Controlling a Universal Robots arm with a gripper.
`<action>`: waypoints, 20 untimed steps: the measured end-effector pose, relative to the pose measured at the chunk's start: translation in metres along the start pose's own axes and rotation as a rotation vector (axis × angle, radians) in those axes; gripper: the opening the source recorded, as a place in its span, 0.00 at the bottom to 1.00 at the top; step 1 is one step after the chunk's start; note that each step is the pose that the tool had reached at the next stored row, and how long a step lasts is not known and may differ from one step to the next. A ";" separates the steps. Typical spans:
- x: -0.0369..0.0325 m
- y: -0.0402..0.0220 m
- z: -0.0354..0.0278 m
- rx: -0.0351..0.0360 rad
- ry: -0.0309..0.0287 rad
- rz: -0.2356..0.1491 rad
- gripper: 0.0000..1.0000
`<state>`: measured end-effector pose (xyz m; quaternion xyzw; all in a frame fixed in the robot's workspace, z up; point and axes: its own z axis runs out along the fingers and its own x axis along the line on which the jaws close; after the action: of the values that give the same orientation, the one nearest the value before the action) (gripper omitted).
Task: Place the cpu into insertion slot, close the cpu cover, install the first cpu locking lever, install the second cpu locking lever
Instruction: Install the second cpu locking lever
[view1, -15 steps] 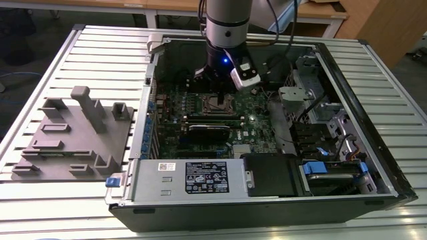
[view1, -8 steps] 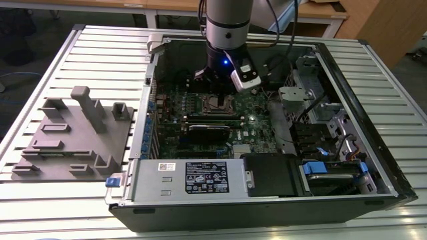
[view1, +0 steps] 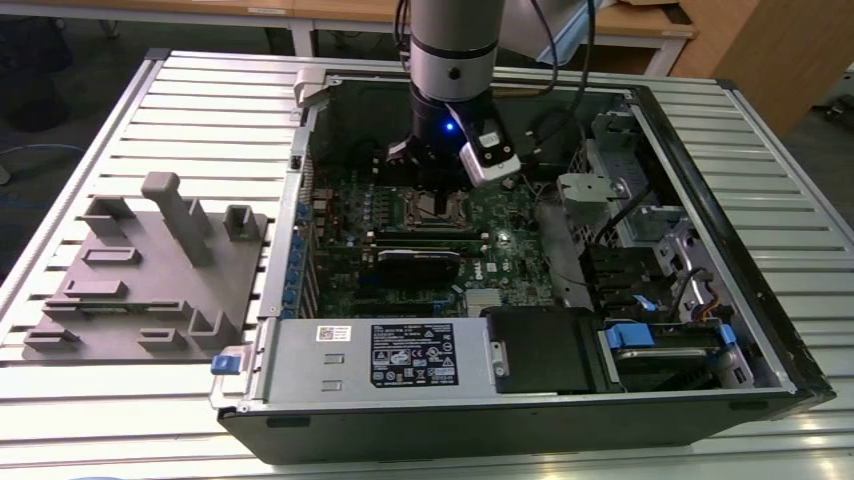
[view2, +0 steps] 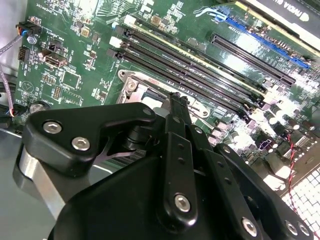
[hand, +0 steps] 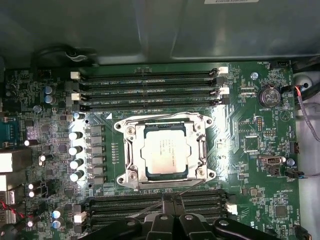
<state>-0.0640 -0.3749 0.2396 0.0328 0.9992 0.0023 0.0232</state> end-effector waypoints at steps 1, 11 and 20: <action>0.0000 0.0000 0.0000 0.0000 0.0000 0.000 0.10; 0.0029 -0.0003 -0.0002 0.0000 -0.0011 0.000 0.10; 0.0103 -0.0007 -0.0005 -0.0002 -0.0038 0.000 0.10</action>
<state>-0.0744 -0.3750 0.2396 0.0329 0.9991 0.0023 0.0251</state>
